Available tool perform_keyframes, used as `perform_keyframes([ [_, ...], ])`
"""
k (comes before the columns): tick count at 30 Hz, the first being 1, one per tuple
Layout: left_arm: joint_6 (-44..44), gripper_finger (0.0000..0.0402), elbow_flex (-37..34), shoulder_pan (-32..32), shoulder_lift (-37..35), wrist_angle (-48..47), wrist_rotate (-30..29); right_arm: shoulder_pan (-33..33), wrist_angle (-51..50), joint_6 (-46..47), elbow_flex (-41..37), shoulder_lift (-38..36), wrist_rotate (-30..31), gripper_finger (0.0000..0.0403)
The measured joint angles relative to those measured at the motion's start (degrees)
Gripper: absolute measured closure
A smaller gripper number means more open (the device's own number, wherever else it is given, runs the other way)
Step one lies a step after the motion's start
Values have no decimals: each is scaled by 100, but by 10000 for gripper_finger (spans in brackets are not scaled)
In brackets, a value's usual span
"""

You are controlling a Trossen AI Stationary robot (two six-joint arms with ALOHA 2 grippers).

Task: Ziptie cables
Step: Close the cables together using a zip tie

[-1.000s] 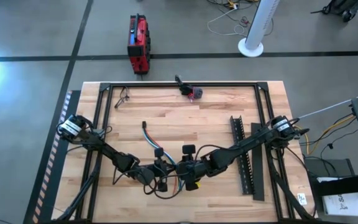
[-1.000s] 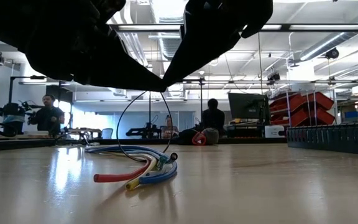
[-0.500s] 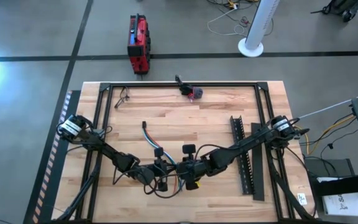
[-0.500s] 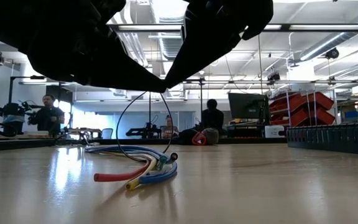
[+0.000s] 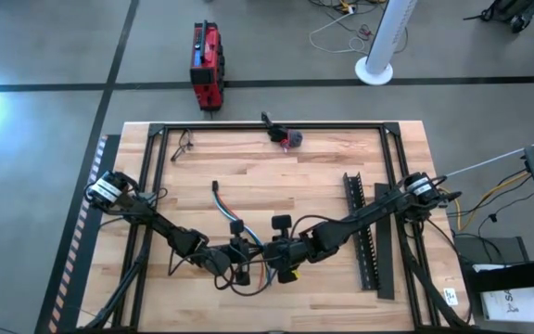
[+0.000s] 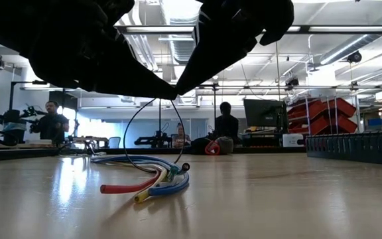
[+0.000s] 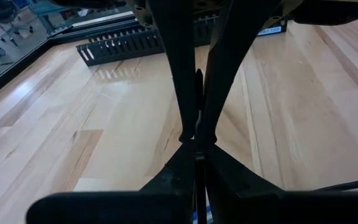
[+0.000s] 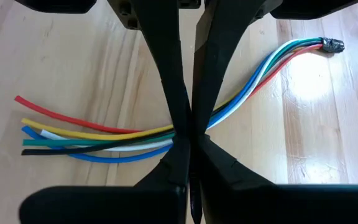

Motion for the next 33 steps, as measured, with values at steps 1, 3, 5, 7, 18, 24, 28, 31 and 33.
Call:
perform_keyframes([
  [1, 0, 399, 0, 0, 0, 10, 3, 9, -16, -26, 0, -16, 8, 401],
  [3, 2, 399, 0, 0, -7, 46, 13, 41, -55, -44, 0, -57, 12, 401],
  [5, 17, 399, 2, 0, -15, 61, 24, 62, -167, -44, -2, -137, 12, 402],
  [7, 48, 399, 2, 0, -17, 47, 13, 72, -306, -17, -2, -222, 9, 402],
  [18, -70, 399, 1, 3, -16, -112, 39, 113, -1003, 196, -2, -455, 6, 402],
  [24, -527, 399, 1, -18, -15, -591, 149, 165, -1166, 253, -2, -519, 9, 403],
  [28, -658, 399, 0, -42, -8, -620, 243, 202, -1296, 296, -2, -689, 11, 403],
  [31, -767, 399, 2, -42, 0, -653, 399, 227, -1401, 313, -7, -818, 6, 402],
  [33, -880, 399, 0, -45, 23, -650, 454, 233, -1395, 327, -7, -902, 8, 401],
])
